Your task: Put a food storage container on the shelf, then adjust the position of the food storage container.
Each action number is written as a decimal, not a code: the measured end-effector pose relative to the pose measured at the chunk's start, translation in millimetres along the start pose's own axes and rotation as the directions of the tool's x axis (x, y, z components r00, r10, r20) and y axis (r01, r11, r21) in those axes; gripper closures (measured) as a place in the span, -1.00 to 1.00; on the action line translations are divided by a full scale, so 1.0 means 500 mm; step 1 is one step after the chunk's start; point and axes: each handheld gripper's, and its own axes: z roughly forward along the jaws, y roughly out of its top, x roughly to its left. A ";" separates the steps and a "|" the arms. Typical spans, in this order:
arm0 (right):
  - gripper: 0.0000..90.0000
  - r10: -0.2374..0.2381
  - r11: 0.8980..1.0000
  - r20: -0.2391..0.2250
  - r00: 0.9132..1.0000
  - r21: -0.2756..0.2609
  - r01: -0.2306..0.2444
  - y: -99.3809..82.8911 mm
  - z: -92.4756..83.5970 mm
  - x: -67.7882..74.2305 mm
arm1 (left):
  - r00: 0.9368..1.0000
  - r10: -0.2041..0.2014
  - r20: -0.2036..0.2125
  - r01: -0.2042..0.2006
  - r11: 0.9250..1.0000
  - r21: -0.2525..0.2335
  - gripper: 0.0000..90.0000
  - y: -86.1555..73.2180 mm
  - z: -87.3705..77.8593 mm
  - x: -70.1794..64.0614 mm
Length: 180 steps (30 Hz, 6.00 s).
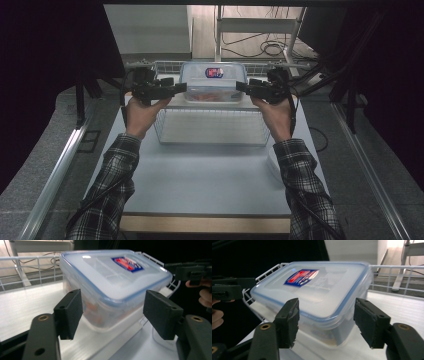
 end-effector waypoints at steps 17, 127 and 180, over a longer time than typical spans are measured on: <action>-0.64 -0.087 0.996 -0.033 0.996 0.028 0.088 -0.057 -0.028 0.032 | 0.997 0.072 0.001 -0.071 0.994 0.088 -0.77 -0.091 -0.023 -0.033; 0.91 -0.166 0.966 0.111 0.980 0.215 0.140 -0.400 -0.204 -0.065 | 0.973 0.218 -0.071 -0.195 0.950 0.242 -0.95 -0.484 -0.062 -0.106; 0.98 -0.045 0.968 0.300 0.953 0.248 -0.032 -0.407 -0.210 -0.242 | 0.974 0.211 -0.078 -0.185 0.949 0.256 -0.95 -0.485 -0.052 -0.102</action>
